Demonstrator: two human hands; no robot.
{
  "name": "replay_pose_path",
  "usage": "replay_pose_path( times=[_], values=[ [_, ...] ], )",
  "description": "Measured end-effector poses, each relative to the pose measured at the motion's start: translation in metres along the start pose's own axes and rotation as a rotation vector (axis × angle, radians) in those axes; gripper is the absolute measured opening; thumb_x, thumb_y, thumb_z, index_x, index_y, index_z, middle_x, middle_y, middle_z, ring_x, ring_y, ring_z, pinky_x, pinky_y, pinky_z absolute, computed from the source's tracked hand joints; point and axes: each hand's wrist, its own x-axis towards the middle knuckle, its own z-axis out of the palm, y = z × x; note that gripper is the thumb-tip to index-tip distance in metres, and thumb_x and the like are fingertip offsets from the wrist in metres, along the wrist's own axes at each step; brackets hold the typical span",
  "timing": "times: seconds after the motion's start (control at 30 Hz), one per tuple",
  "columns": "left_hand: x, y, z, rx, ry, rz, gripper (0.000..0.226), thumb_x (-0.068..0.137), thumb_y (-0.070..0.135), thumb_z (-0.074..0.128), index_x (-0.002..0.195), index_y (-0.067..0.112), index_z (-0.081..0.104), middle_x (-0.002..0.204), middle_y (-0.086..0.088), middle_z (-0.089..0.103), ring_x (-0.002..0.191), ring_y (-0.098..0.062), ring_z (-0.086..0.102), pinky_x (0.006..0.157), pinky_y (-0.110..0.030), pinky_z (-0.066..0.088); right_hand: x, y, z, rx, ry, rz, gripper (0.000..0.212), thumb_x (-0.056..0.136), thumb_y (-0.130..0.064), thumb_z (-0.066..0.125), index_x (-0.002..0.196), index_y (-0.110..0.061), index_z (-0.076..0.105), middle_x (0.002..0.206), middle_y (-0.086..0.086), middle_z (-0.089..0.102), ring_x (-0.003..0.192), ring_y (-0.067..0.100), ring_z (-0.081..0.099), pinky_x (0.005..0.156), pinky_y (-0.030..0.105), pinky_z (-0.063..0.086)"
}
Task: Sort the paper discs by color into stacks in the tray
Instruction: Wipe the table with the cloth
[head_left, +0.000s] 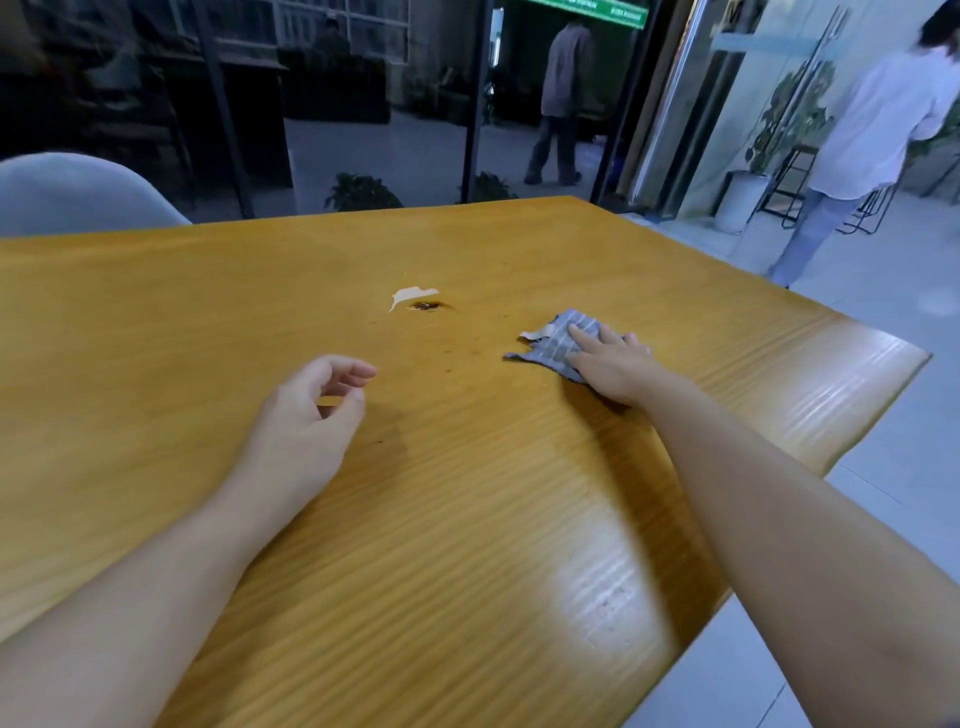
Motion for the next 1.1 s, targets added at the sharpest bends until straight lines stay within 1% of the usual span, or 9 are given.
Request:
replay_pose_path(
  times=[0.1, 0.23, 0.37, 0.47, 0.6, 0.73, 0.83, 0.93, 1.1],
  values=[
    [0.001, 0.000, 0.001, -0.006, -0.005, -0.020, 0.030, 0.092, 0.010, 0.054, 0.086, 0.039, 0.059, 0.100, 0.010, 0.063, 0.083, -0.005, 0.057, 0.068, -0.008, 0.040, -0.018, -0.031, 0.011, -0.025, 0.008, -0.146, 0.052, 0.097, -0.053, 0.016, 0.147, -0.041, 0.011, 0.159, 0.004, 0.002, 0.144, 0.035, 0.001, 0.116, 0.048, 0.003],
    [-0.001, 0.002, -0.002, -0.028, 0.032, 0.005, 0.033, 0.092, 0.007, 0.053, 0.086, 0.039, 0.058, 0.102, 0.010, 0.062, 0.089, 0.003, 0.055, 0.067, -0.001, 0.038, -0.069, -0.054, 0.027, -0.074, -0.015, -0.355, 0.050, 0.099, -0.048, 0.019, 0.147, -0.042, 0.006, 0.159, 0.002, -0.001, 0.145, 0.031, -0.004, 0.117, 0.046, 0.001],
    [-0.002, 0.003, -0.008, -0.036, 0.077, 0.005, 0.033, 0.092, 0.006, 0.052, 0.087, 0.039, 0.057, 0.103, 0.007, 0.060, 0.093, 0.002, 0.054, 0.066, 0.001, 0.036, -0.118, -0.044, 0.033, -0.099, -0.016, -0.423, 0.049, 0.100, -0.046, 0.018, 0.146, -0.044, 0.002, 0.159, -0.004, -0.005, 0.145, 0.026, -0.009, 0.116, 0.040, -0.002],
    [-0.001, 0.002, -0.013, -0.055, 0.093, -0.018, 0.032, 0.093, 0.008, 0.052, 0.087, 0.040, 0.057, 0.102, 0.012, 0.060, 0.094, 0.002, 0.054, 0.067, -0.002, 0.037, -0.126, -0.026, 0.027, -0.123, 0.007, -0.341, 0.049, 0.101, -0.043, 0.018, 0.147, -0.041, 0.001, 0.159, -0.004, -0.004, 0.146, 0.025, -0.006, 0.116, 0.037, 0.001],
    [0.001, 0.000, -0.016, -0.072, 0.110, -0.022, 0.032, 0.092, 0.008, 0.052, 0.086, 0.039, 0.057, 0.097, 0.016, 0.060, 0.090, 0.006, 0.054, 0.066, 0.002, 0.037, -0.088, 0.006, 0.020, -0.180, 0.049, -0.159, 0.050, 0.103, -0.036, 0.017, 0.150, -0.029, 0.004, 0.158, 0.004, -0.001, 0.144, 0.034, 0.001, 0.117, 0.045, 0.007],
    [0.006, -0.004, -0.016, -0.094, 0.125, -0.050, 0.031, 0.092, 0.006, 0.052, 0.086, 0.037, 0.058, 0.096, 0.015, 0.060, 0.089, 0.005, 0.055, 0.064, 0.002, 0.038, -0.023, 0.021, 0.011, -0.089, 0.079, -0.003, 0.051, 0.100, -0.043, 0.017, 0.149, -0.034, 0.006, 0.158, 0.007, 0.008, 0.140, 0.038, 0.011, 0.114, 0.048, 0.012],
    [0.009, -0.005, -0.015, -0.106, 0.125, -0.075, 0.029, 0.092, 0.006, 0.052, 0.087, 0.034, 0.059, 0.096, 0.015, 0.061, 0.080, 0.013, 0.053, 0.064, 0.001, 0.039, 0.012, 0.006, 0.003, -0.057, 0.058, 0.049, 0.054, 0.097, -0.050, 0.018, 0.148, -0.038, 0.005, 0.158, 0.004, 0.008, 0.141, 0.038, 0.009, 0.114, 0.050, 0.010],
    [0.014, -0.007, -0.014, -0.129, 0.133, -0.113, 0.026, 0.092, 0.007, 0.053, 0.089, 0.032, 0.060, 0.095, 0.015, 0.061, 0.075, 0.014, 0.053, 0.063, -0.001, 0.039, 0.035, -0.013, -0.002, -0.033, 0.038, 0.072, 0.061, 0.092, -0.063, 0.019, 0.147, -0.043, 0.005, 0.159, 0.003, 0.005, 0.143, 0.038, 0.002, 0.115, 0.050, 0.005],
    [0.028, -0.011, -0.012, -0.177, 0.139, -0.214, 0.023, 0.091, 0.009, 0.054, 0.089, 0.031, 0.061, 0.097, 0.010, 0.062, 0.087, -0.002, 0.056, 0.075, -0.017, 0.042, 0.070, -0.032, -0.007, -0.047, 0.025, 0.049, 0.055, 0.095, -0.058, 0.018, 0.147, -0.042, 0.008, 0.159, 0.004, 0.006, 0.143, 0.040, 0.005, 0.114, 0.052, 0.010]
  ],
)
